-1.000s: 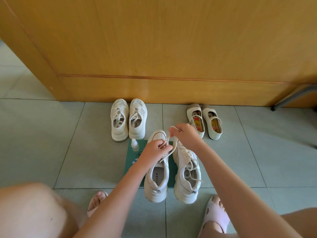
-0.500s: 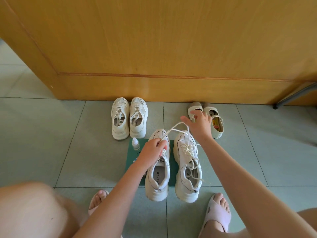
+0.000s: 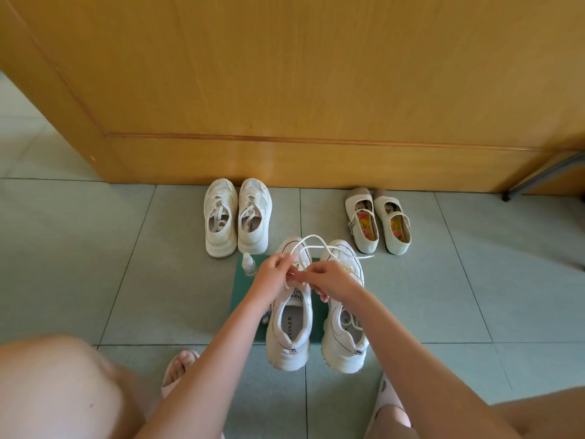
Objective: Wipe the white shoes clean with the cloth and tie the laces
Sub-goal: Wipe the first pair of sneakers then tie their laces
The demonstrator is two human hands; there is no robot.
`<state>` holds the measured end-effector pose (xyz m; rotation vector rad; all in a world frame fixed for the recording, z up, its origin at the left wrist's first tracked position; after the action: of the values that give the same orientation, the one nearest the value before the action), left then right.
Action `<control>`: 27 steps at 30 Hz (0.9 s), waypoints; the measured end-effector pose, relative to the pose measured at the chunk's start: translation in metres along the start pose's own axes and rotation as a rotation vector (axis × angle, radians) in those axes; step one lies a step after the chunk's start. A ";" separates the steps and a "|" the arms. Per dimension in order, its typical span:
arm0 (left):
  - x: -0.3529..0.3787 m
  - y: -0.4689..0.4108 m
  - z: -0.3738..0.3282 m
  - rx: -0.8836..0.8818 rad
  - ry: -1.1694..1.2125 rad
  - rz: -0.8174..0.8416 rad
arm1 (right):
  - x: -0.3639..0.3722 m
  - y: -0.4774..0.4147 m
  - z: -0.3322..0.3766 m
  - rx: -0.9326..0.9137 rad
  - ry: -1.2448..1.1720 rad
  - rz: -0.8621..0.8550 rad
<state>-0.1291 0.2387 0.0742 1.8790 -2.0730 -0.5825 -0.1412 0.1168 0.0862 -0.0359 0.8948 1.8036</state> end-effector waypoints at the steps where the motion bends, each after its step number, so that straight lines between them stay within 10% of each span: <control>1: -0.001 0.000 0.005 -0.030 0.025 0.001 | -0.005 0.002 0.001 -0.007 -0.064 -0.040; 5: -0.003 0.003 0.011 -0.039 0.051 0.020 | -0.031 0.008 0.018 -0.102 -0.268 -0.183; 11: 0.018 0.014 -0.015 0.072 -0.255 0.171 | -0.031 0.009 0.068 -0.433 0.063 -0.283; 22: 0.001 0.005 -0.014 0.027 0.053 0.058 | -0.044 -0.003 0.014 -0.161 0.116 -0.244; 27: -0.002 0.003 0.007 -0.142 0.246 0.042 | -0.019 0.008 0.007 -0.079 0.119 0.147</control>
<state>-0.1343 0.2421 0.0694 1.7284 -1.8590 -0.4507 -0.1371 0.1045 0.1043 -0.1323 0.9298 1.9900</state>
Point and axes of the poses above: each hand's wrist, its own y-axis away from the middle knuckle, its own x-axis out of the palm, z = x × y, the point moved 10 cm from there along -y, towards the middle knuckle, and after that the axes turned 6 degrees about y, right-handed, at the moved point
